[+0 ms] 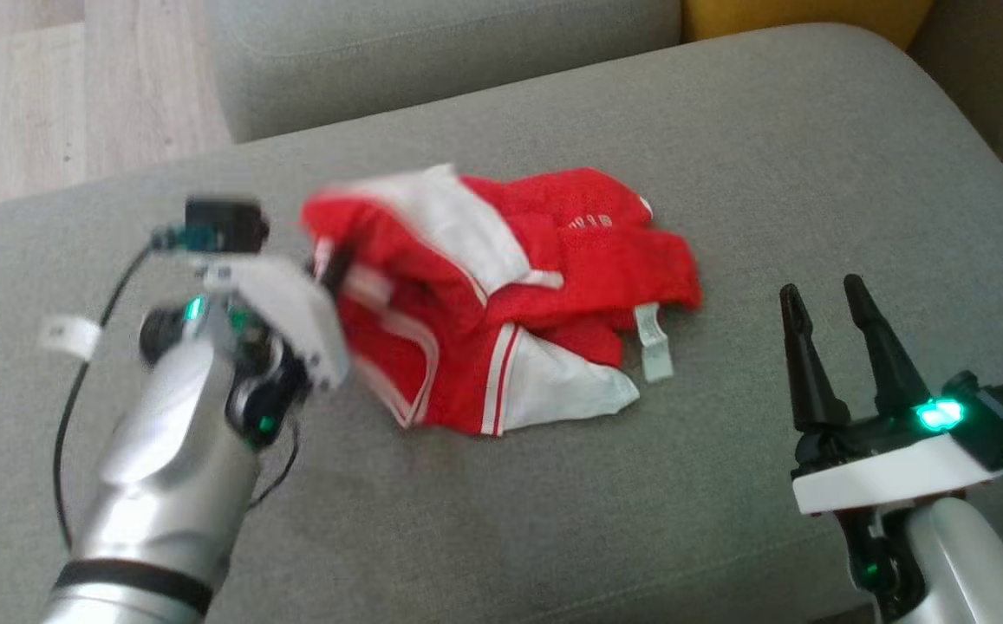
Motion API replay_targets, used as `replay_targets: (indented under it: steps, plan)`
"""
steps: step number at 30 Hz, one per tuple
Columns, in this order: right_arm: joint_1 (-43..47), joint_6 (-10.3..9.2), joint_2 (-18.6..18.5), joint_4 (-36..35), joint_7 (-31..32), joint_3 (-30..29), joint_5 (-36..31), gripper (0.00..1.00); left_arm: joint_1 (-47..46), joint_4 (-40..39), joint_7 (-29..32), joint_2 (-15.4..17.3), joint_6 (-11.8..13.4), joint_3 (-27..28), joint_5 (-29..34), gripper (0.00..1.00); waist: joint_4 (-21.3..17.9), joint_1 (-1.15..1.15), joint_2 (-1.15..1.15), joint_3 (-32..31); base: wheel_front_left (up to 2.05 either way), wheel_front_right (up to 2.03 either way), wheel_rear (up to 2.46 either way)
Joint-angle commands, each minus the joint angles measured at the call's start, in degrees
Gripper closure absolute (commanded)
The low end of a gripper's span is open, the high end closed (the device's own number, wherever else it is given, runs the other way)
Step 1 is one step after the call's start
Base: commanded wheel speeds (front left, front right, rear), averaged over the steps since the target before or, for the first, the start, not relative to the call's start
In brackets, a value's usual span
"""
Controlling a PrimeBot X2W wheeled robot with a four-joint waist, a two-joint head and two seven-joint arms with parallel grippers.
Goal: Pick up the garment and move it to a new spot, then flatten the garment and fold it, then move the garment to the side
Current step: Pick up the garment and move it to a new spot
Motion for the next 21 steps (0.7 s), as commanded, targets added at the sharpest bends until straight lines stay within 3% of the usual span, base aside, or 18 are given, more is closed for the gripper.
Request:
replay_targets:
  steps: [1,2,5,11,16,21]
  plan:
    - [-2.7,0.44,-0.8,-2.0,-0.6,1.4,0.5,0.00,-2.7,1.4,-0.8,2.3,-0.3,0.9,-0.4,0.79,-0.1,0.00,0.00,0.4,0.00,0.00,0.00]
    - [-2.9,0.44,-0.9,-1.9,-0.6,1.8,0.5,0.00,-2.5,4.0,-0.7,2.7,-0.3,-0.1,-0.6,0.00,-0.1,0.00,0.00,0.4,0.00,0.00,0.00]
    - [-3.3,0.44,-1.1,-1.5,-0.6,2.8,0.9,0.00,-3.4,9.0,-4.1,3.9,-0.4,-2.3,-2.2,0.00,0.5,0.00,0.00,0.4,0.00,0.00,0.00]
    - [-2.0,0.44,-1.2,-1.3,-0.6,2.9,0.7,0.00,-3.8,4.6,-14.7,5.5,0.0,-3.9,-2.0,0.00,2.1,0.00,0.00,-1.5,0.00,0.00,0.00]
    - [-0.3,0.44,-1.3,-2.1,-0.6,2.2,0.3,0.00,2.2,-4.0,-22.4,5.8,5.6,-2.9,0.2,0.00,3.9,0.00,0.00,-2.4,0.00,0.00,0.00]
    - [0.9,0.44,-1.3,-3.6,-0.6,1.3,0.1,0.00,13.1,-15.5,-24.9,5.8,12.6,-1.7,3.6,0.00,4.8,0.00,0.00,-2.6,0.00,0.00,0.00]
